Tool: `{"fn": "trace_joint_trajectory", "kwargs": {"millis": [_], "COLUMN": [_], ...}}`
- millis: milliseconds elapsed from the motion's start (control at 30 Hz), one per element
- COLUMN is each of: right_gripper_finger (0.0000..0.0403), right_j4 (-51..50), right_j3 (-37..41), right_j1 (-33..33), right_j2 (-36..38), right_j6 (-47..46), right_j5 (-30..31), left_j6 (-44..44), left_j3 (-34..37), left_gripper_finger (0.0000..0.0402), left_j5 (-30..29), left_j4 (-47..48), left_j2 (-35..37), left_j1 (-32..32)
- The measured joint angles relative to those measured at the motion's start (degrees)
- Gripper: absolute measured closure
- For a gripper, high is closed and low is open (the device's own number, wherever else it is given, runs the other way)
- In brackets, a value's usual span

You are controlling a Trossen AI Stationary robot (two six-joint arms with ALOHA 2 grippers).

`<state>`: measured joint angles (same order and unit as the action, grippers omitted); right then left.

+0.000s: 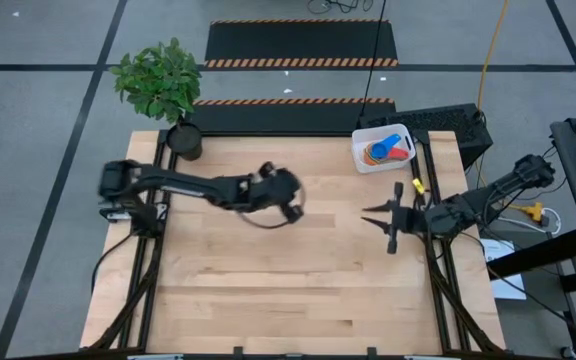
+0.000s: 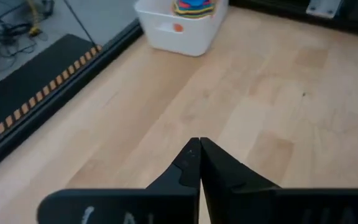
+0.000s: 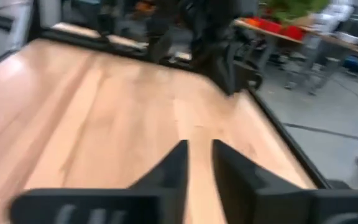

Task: Nest measuring cups in basket
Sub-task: Return to Home Position

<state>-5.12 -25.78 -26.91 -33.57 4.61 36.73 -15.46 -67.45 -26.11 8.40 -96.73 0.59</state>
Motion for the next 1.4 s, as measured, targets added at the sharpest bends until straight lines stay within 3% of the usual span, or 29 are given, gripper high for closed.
{"fn": "trace_joint_trajectory", "kwargs": {"millis": [133,267,467,567,800,1133,1400], "right_gripper_finger": [0.0395,0.0392,0.0400,0.0401,0.0402,0.0403,0.0403], "right_j4": [0.9,9.4,33.2,41.8,38.4,38.3,38.5], "right_j3": [2.3,8.4,20.5,24.6,24.4,24.5,24.6], "right_j1": [0.0,0.0,0.0,0.0,-1.2,-2.1,-2.1], "right_j2": [0.1,0.1,-0.1,-0.1,0.9,4.0,8.2], "right_j6": [0.5,-0.5,5.3,5.1,1.3,9.0,17.2], "right_j5": [-4.1,-7.4,-16.1,-17.5,-19.0,-21.5,-23.5], "left_j6": [-4.3,-9.5,-16.9,-19.7,-18.6,-15.9,-8.3], "left_j3": [10.0,17.6,26.4,30.1,35.5,35.9,35.9], "left_gripper_finger": [0.0396,0.0396,0.0396,0.0396,0.0396,0.0396,0.0396], "left_j5": [-5.0,-10.0,-13.6,-14.8,-17.2,-26.5,-26.7], "left_j4": [-2.8,-2.4,-2.8,-3.3,-10.5,-9.3,-9.0], "left_j2": [9.7,16.9,23.8,25.3,25.7,30.1,34.7], "left_j1": [-4.5,-10.0,-16.7,-19.8,-27.2,-32.7,-35.7]}}
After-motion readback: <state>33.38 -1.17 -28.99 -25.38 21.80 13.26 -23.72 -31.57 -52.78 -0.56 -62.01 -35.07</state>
